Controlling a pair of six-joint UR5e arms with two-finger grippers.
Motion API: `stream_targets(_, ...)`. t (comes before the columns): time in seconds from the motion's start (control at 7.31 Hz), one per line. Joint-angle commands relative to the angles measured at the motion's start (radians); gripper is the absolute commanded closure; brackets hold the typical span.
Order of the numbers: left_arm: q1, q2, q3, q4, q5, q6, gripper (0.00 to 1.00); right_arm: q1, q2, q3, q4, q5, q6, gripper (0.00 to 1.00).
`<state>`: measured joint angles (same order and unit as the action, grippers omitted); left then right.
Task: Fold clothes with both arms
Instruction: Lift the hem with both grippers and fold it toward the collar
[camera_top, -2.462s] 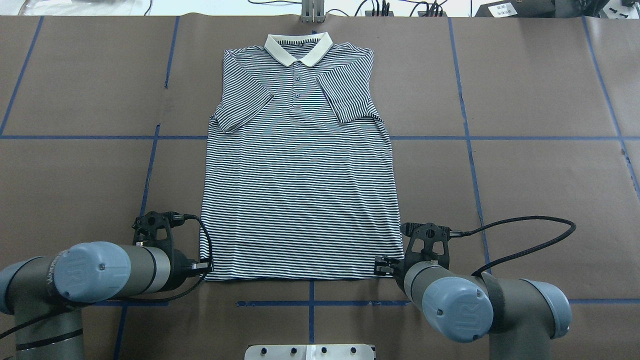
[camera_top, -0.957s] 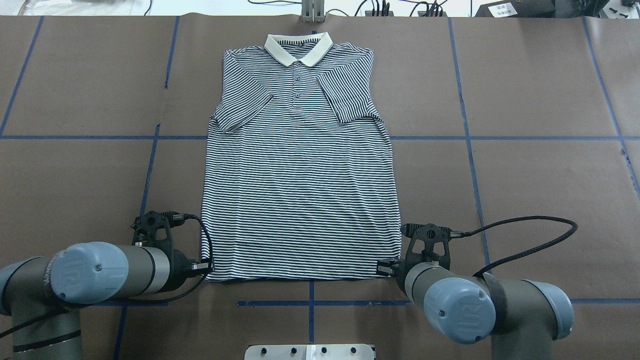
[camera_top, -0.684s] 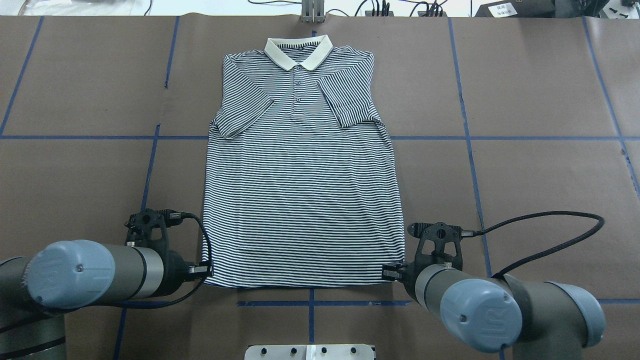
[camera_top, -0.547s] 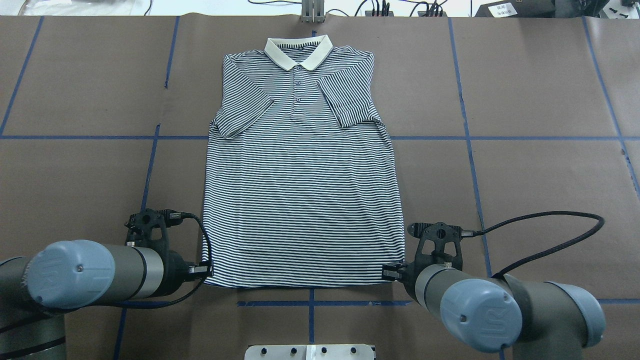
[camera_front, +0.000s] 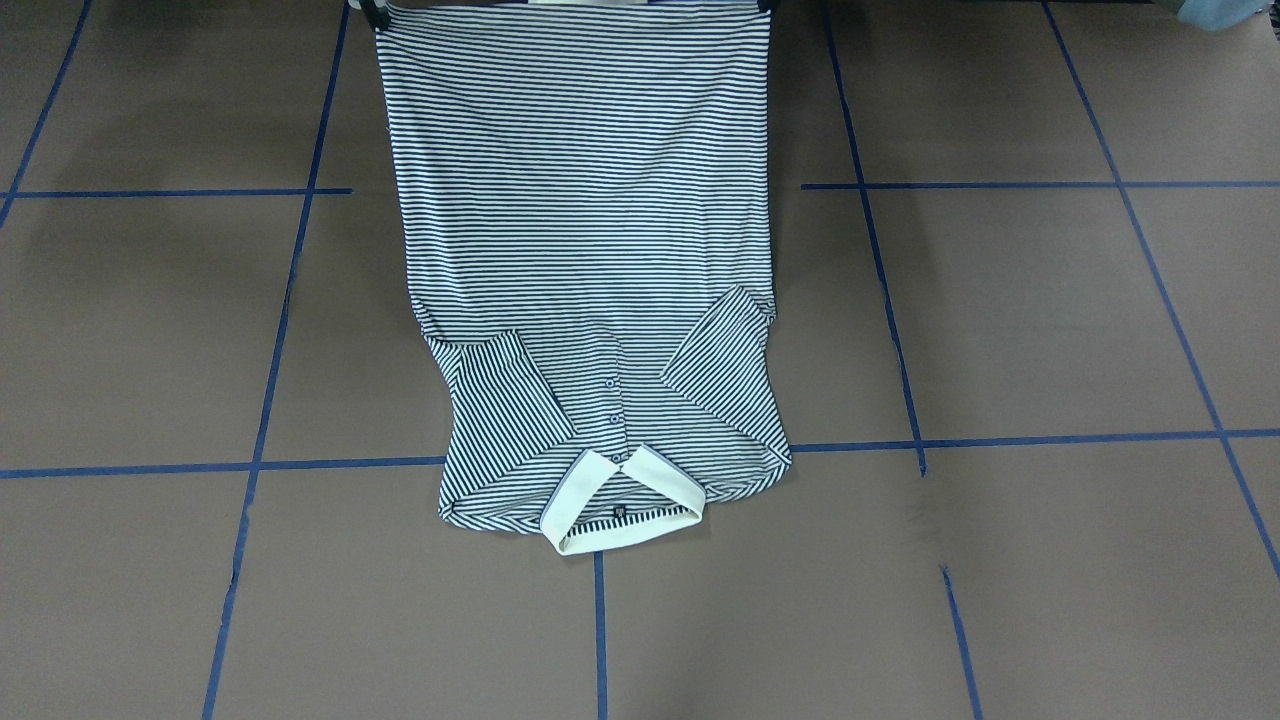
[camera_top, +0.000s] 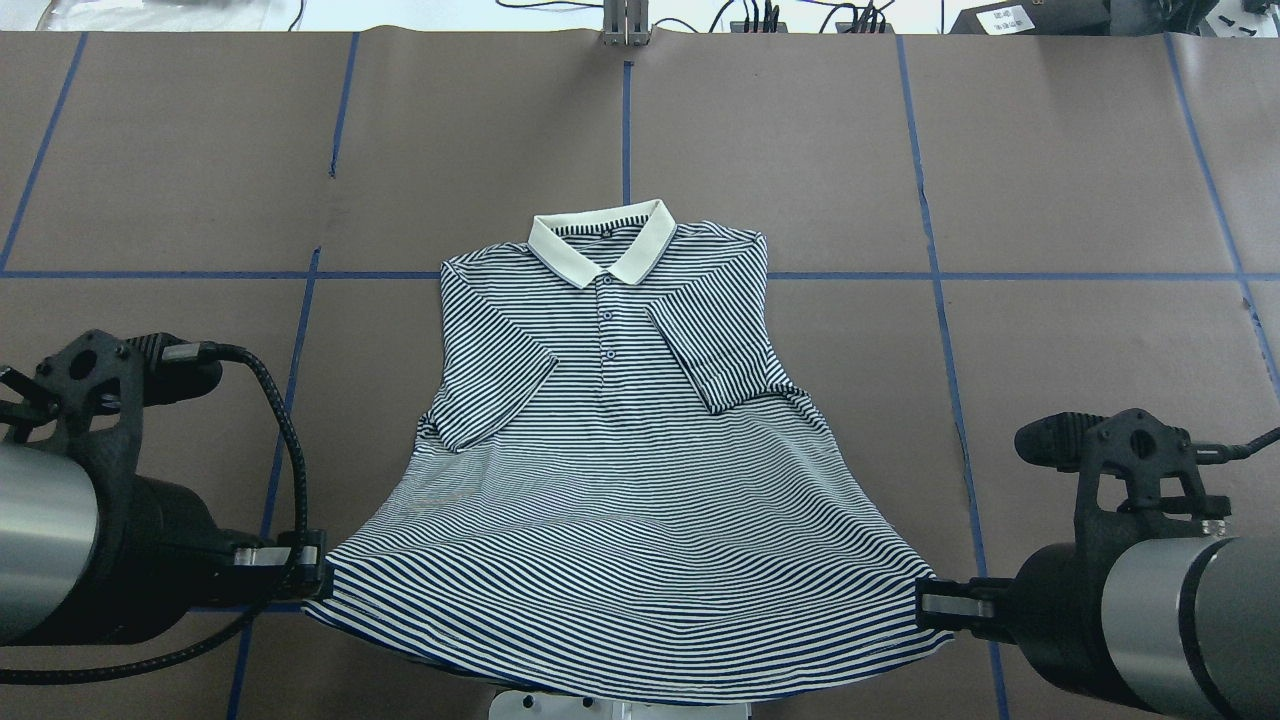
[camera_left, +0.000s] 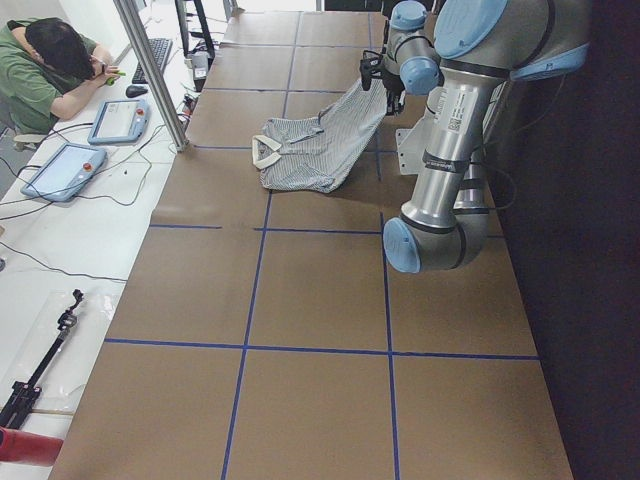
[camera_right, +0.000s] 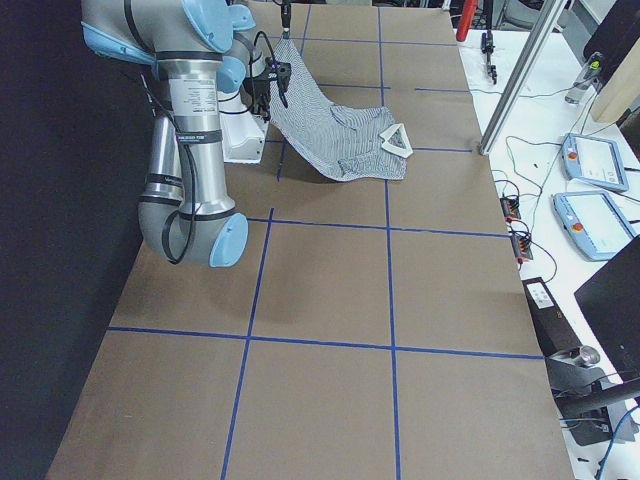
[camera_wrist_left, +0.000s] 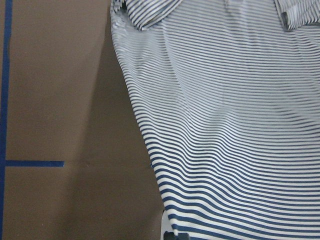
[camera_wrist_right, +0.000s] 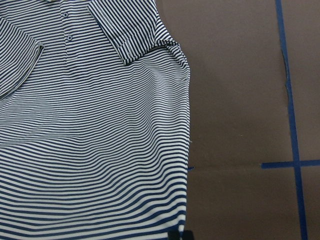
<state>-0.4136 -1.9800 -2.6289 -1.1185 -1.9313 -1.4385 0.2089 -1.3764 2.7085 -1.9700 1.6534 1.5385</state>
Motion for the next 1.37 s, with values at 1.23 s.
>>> stream_targets(1.23, -0.280, -0.092, 0.724, -0.399, 0.095, 0.271, 1.00, 0.431, 0.384, -0.916, 0.409, 0.025, -0.311, 1.00)
